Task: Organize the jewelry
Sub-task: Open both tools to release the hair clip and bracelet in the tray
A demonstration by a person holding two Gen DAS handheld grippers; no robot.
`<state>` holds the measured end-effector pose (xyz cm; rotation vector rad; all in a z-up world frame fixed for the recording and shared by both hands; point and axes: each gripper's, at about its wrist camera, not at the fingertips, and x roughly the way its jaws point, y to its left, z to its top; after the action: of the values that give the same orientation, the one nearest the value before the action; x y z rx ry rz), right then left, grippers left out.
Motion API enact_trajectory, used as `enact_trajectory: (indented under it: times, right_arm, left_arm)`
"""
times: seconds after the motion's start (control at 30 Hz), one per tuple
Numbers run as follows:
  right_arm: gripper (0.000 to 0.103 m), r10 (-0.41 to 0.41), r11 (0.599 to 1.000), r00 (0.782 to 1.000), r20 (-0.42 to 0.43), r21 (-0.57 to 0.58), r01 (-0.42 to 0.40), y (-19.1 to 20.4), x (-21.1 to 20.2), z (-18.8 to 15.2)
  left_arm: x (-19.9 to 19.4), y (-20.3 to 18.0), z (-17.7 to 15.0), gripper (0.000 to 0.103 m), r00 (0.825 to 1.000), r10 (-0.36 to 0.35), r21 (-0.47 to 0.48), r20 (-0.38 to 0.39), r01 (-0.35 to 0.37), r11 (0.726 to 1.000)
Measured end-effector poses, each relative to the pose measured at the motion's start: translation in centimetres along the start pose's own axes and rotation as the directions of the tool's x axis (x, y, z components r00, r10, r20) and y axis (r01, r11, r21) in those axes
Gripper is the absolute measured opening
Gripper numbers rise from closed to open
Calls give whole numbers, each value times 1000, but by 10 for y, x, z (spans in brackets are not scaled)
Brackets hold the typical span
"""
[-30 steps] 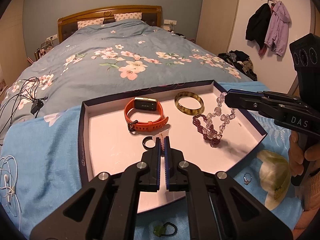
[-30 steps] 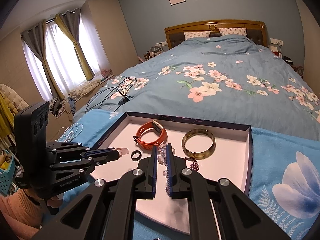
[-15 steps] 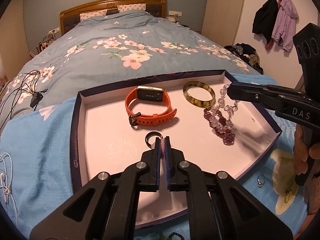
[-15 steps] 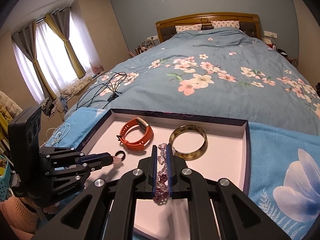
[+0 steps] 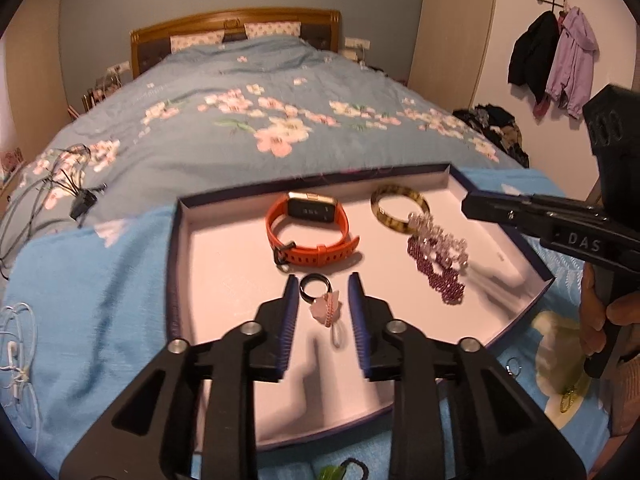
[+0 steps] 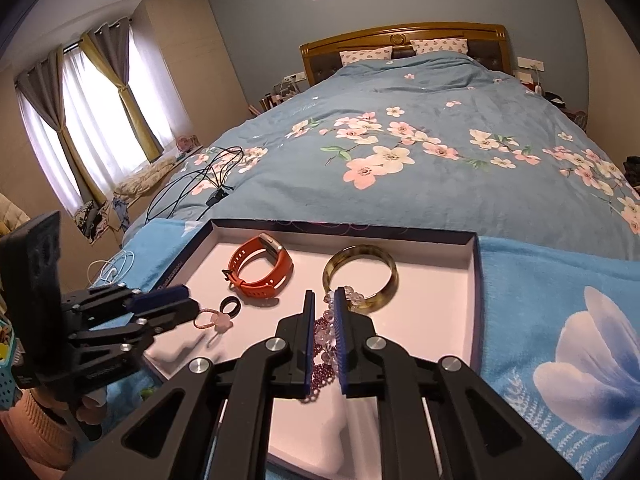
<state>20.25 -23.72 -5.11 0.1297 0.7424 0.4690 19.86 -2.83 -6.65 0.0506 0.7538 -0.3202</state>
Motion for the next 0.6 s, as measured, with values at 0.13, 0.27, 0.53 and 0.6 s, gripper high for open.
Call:
enact_trajectory:
  times: [0.13, 0.27, 0.53, 0.6]
  right_arm:
    - [13, 2, 1000, 1000, 13, -1, -2, 0, -13, -2]
    - [28, 17, 1000, 999, 28, -19, -17, 5, -30, -7]
    - [39, 41, 997, 998, 39, -67, -38, 17, -64, -28]
    - [39, 28, 996, 999, 31, -86, -25, 20, -70, -37]
  left_arm:
    - [-26, -3, -2, 37, 998, 3, 20, 58, -5, 1000]
    - [-54, -5, -8, 44, 994, -2, 42, 106, -3, 999]
    - [-94, -4, -36, 50, 991, -11, 43, 137, 5, 999]
    - [-100, -6, -47, 50, 992, -22, 46, 126, 16, 999]
